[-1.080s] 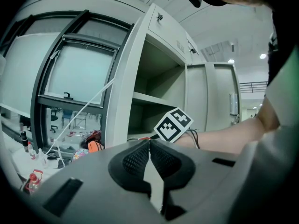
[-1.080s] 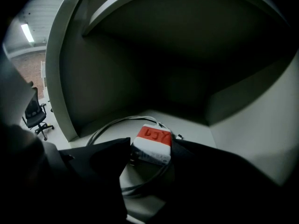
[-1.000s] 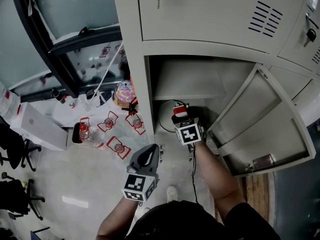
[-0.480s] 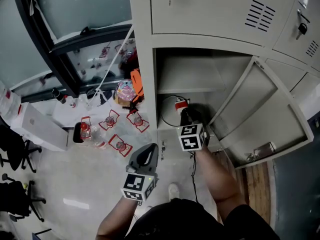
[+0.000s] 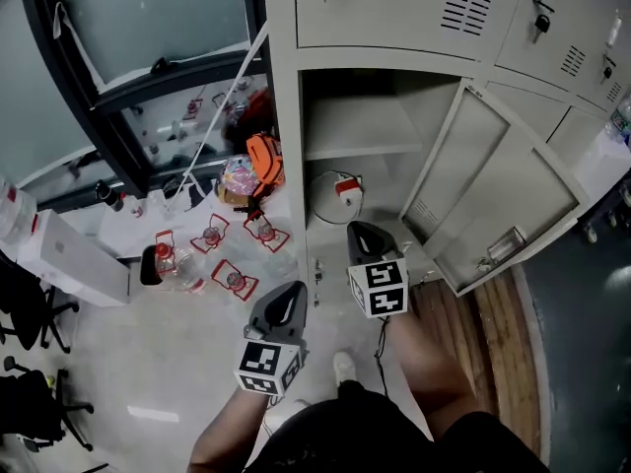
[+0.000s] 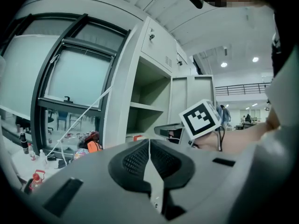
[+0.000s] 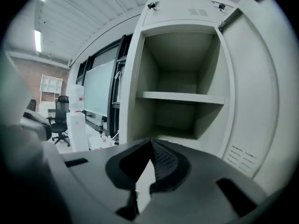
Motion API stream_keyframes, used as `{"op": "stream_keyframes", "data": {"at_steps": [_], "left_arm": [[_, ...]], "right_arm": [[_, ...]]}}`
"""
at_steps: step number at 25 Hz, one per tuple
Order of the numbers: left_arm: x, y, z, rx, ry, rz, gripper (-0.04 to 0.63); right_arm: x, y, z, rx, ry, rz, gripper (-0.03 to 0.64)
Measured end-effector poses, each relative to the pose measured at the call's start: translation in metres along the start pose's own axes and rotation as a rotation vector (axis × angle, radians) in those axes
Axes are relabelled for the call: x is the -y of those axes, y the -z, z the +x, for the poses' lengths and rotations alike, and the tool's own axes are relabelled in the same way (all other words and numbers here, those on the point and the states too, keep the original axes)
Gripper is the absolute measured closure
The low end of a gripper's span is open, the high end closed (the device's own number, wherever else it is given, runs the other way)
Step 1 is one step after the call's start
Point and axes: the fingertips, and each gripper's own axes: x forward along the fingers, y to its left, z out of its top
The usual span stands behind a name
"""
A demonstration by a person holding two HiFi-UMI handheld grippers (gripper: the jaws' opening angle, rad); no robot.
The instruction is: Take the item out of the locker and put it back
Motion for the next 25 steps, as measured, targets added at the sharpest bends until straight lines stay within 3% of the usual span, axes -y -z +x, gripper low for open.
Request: {"op": "stream_keyframes", "data": {"at_steps": [14, 25], "left_arm": [[0.038, 0.03, -0.094, -0.028, 0.092, 0.006, 0.584], [0.053, 0.037, -0.125, -0.023, 0.074, -0.015, 0.584]], "right_arm": [[-0.089, 0.014, -0.117, 0.024, -0.002, 0.033, 0.617], [-0.118, 0.018, -0.172, 0.037, -0.028, 0.026, 0.617]]}}
